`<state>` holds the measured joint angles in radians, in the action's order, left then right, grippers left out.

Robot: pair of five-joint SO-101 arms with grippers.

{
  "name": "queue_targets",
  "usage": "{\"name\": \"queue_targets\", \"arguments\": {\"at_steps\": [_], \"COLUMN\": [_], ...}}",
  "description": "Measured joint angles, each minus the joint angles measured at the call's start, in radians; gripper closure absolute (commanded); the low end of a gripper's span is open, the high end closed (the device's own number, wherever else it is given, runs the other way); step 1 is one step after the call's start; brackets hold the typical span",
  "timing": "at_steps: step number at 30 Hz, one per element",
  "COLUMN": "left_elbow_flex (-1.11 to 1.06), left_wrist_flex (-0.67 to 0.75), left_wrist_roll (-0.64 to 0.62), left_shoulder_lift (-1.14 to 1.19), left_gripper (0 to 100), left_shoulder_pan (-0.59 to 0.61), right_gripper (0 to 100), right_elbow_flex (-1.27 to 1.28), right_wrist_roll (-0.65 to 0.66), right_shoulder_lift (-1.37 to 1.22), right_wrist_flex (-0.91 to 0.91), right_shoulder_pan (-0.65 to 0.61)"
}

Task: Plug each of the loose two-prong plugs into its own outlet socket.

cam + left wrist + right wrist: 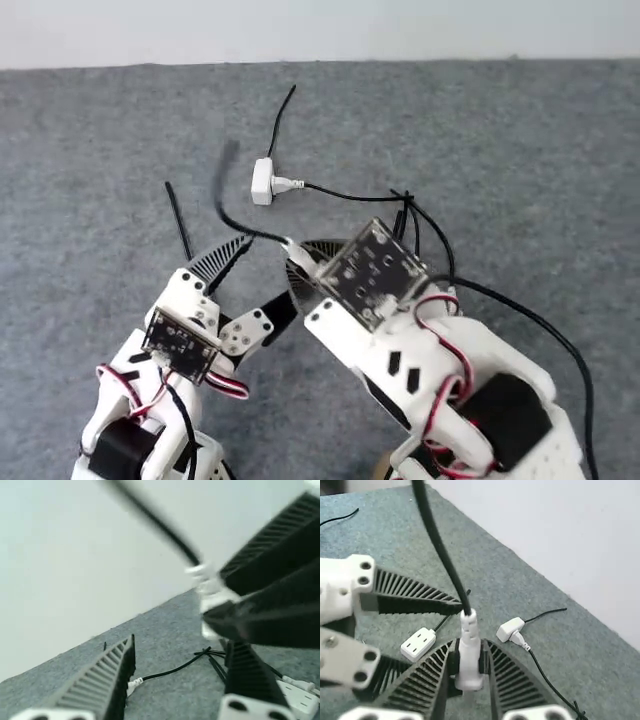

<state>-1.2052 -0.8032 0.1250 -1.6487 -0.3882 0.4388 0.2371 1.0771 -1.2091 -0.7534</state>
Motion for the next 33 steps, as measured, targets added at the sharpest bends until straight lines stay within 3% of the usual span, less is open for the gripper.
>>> {"name": "queue_targets", "arguments": {"at_steps": [7,33], "left_elbow_flex": [-0.003,-0.044], "left_wrist_flex": [0.014,0.014], "left_wrist_roll": [0.000,0.000], "left_shoulder_lift": [0.006,0.005], "left_gripper": [73,73], "left_shoulder_pan": [0.049,0.072], "right_gripper": [99.1,99.1], "right_elbow_flex": [-0.002,0.049], "right_wrist_roll": [0.000,-0.031], "right_shoulder_lift": [0.018,0.104], "right_wrist_flex": [-0.101,-0.195], "right_shoulder_pan": [0.000,-0.002]}}
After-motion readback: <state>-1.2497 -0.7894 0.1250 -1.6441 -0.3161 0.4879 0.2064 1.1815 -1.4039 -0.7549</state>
